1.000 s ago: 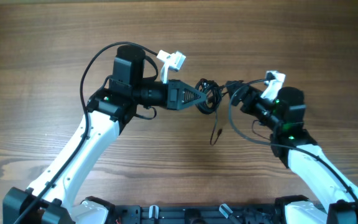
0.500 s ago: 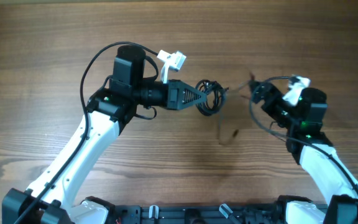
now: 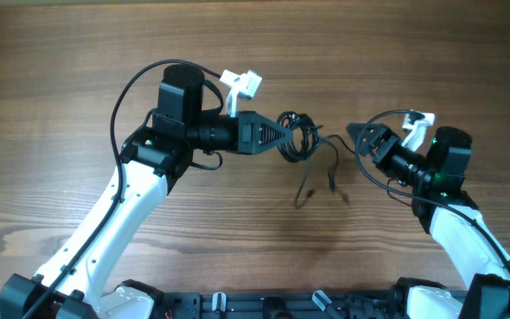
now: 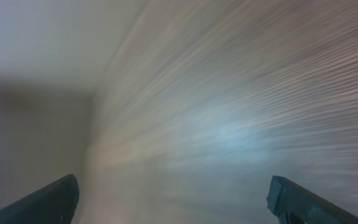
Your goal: Untangle cables
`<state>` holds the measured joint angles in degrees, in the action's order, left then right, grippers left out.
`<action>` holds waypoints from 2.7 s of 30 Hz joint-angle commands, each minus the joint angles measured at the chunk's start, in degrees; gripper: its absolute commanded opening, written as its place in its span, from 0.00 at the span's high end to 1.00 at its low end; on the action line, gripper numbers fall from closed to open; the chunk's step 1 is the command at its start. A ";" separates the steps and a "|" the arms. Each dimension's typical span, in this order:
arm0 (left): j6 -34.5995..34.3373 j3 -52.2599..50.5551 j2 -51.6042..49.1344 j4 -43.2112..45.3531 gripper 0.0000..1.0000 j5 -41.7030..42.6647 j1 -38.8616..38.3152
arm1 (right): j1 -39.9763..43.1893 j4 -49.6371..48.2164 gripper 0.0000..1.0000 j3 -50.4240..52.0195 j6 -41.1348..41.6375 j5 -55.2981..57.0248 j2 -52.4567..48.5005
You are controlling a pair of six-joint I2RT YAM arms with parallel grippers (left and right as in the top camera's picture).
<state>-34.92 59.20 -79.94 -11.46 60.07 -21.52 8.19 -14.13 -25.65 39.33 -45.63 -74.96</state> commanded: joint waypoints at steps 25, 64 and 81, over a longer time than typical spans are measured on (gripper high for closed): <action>-18.71 0.81 1.18 13.68 0.96 0.96 -2.78 | -11.82 -20.09 0.00 0.15 14.99 -5.27 -0.59; -18.01 0.81 1.18 8.09 0.96 -14.91 -1.03 | 1.75 1.99 0.00 0.15 -0.61 -2.25 -0.57; -46.14 0.81 1.18 11.08 0.96 -28.48 1.11 | 1.05 -5.07 0.00 0.15 -13.03 -21.20 -0.59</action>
<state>-69.23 59.22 -79.96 -0.54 36.18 -20.18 9.93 -14.96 -25.43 35.42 -49.47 -74.98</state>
